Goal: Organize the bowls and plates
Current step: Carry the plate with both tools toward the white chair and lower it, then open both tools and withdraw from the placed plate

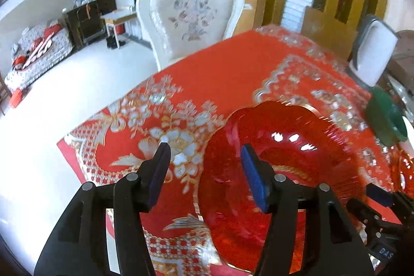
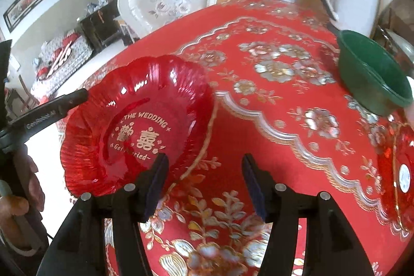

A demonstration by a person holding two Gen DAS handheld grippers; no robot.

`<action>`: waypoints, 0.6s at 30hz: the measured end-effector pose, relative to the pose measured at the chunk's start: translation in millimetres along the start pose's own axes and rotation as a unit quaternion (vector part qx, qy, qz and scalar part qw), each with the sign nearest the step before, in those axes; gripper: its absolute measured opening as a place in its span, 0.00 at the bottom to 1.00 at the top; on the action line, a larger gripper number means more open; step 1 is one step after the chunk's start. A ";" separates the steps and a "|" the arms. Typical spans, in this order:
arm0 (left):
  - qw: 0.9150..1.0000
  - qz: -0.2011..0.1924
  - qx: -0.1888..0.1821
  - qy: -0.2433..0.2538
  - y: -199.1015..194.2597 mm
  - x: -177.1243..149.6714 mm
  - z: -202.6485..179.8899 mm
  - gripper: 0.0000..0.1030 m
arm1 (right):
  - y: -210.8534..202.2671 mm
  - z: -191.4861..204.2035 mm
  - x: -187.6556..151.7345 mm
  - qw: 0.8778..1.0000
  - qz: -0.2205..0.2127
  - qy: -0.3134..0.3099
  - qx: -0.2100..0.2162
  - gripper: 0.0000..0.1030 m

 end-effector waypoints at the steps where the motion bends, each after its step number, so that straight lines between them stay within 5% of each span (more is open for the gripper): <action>1: 1.000 -0.005 -0.006 0.004 -5.6 2.6 -6.1 0.57 | -4.2 -4.9 1.1 1.000 -0.004 0.005 -0.001 0.59; 4: 0.999 -0.021 -0.020 0.019 -18.7 8.8 -25.5 0.68 | -16.4 -17.3 3.5 1.000 -0.016 0.020 -0.004 0.62; 18: 0.993 -0.044 -0.079 0.081 -50.0 9.6 -116.1 0.68 | -59.8 -78.6 -6.6 0.995 -0.047 0.081 -0.032 0.63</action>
Point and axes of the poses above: each gripper's, at about its wrist camera, not at the fingertips, and y roughly the way its jaws point, z to its left, x to its top, the point moved 7 cm from there along y, roughly the way its jaws point, and after that the axes turned 3 degrees about -z, right-handed, at the moved point
